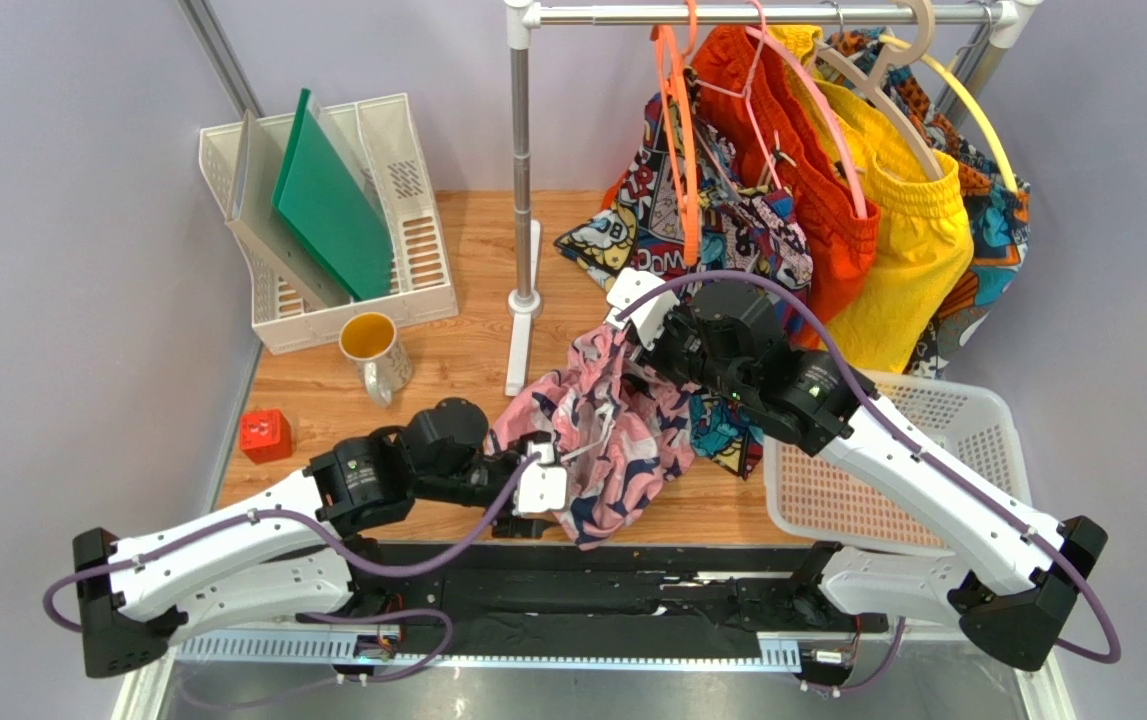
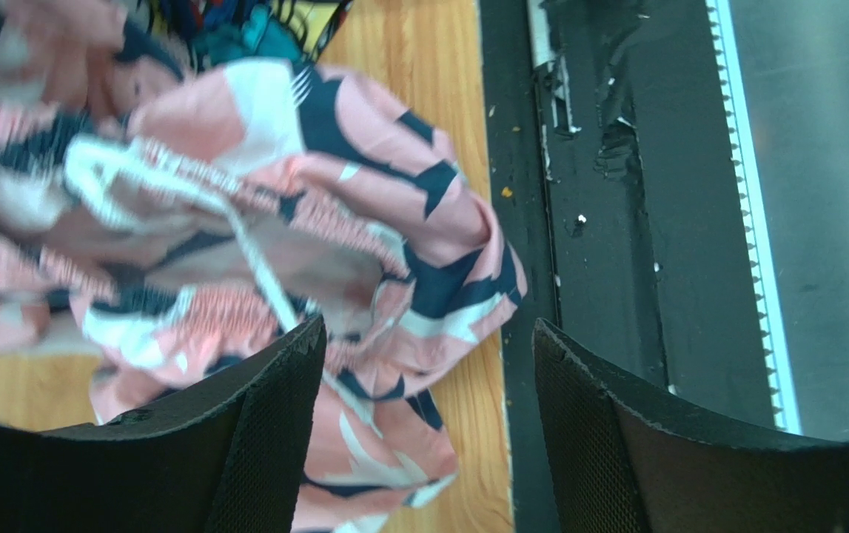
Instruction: Place the shorts on the hanger
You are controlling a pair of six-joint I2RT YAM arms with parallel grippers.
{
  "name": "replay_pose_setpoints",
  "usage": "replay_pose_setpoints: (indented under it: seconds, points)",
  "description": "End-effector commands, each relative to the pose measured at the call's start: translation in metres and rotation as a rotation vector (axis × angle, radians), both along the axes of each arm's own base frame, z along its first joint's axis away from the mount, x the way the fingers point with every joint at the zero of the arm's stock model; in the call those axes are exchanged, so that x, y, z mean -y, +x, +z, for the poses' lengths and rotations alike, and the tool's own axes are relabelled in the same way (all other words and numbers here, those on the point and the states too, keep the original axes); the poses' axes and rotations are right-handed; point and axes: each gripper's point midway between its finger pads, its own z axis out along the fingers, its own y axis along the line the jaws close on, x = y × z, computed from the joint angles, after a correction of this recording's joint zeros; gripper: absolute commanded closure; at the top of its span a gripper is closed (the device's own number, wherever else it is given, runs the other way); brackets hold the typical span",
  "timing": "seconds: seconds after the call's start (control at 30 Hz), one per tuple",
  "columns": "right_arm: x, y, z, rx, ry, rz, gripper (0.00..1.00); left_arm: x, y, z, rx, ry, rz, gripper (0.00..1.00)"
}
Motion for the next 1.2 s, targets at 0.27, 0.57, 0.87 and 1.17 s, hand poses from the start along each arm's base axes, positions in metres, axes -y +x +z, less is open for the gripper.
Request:
replay_pose_setpoints:
  seconds: [0.27, 0.57, 0.87, 1.17]
  points:
    - [0.001, -0.001, 0.047, 0.045, 0.120, -0.023, 1.00, 0.031, 0.026, -0.050, 0.057, 0.275, -0.002, 0.35]
    - [0.019, -0.008, 0.085, 0.077, 0.169, -0.059, 1.00, -0.028, 0.026, 0.009, -0.027, 0.262, 0.013, 1.00]
    - [0.050, -0.006, 0.212, 0.263, 0.351, -0.103, 1.00, -0.115, 0.092, 0.213, 0.409, 0.111, 0.348, 1.00]
    - [0.030, -0.046, 0.233, 0.184, 0.437, 0.102, 1.00, -0.126, 0.102, 0.276, 0.463, -0.004, 0.466, 1.00]
